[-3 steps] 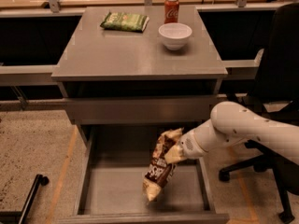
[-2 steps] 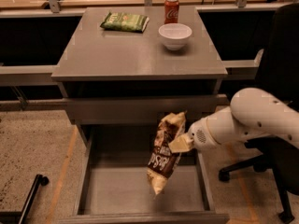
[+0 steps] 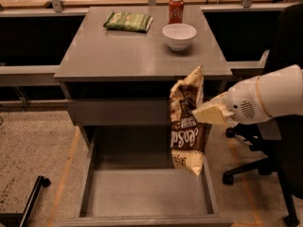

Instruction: Pick brown chip bag from middle drawer and place on counter

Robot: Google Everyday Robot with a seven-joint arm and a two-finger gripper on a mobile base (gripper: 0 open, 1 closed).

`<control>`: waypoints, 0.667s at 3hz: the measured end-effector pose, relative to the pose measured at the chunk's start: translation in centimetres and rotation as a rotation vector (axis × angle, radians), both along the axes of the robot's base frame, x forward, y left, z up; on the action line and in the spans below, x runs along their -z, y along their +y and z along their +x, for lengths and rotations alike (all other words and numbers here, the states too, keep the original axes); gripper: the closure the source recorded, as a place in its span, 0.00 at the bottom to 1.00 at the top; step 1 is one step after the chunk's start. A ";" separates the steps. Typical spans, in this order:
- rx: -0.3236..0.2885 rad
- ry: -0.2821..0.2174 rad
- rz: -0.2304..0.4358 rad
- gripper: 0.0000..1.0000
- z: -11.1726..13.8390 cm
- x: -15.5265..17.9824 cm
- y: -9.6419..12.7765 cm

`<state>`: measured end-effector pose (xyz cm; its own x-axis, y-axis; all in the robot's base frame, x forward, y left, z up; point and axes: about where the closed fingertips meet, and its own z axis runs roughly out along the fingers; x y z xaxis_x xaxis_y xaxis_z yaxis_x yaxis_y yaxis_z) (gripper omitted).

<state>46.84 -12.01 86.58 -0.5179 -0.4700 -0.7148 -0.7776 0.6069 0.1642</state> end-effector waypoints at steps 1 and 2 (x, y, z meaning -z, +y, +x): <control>-0.018 -0.072 -0.080 1.00 0.9 -6.9 -1.9; -0.036 -0.121 -0.079 1.00 1.4 -10.5 -1.8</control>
Offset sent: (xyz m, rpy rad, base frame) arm 0.0066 -0.0184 0.0602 -0.0715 -0.0659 0.0141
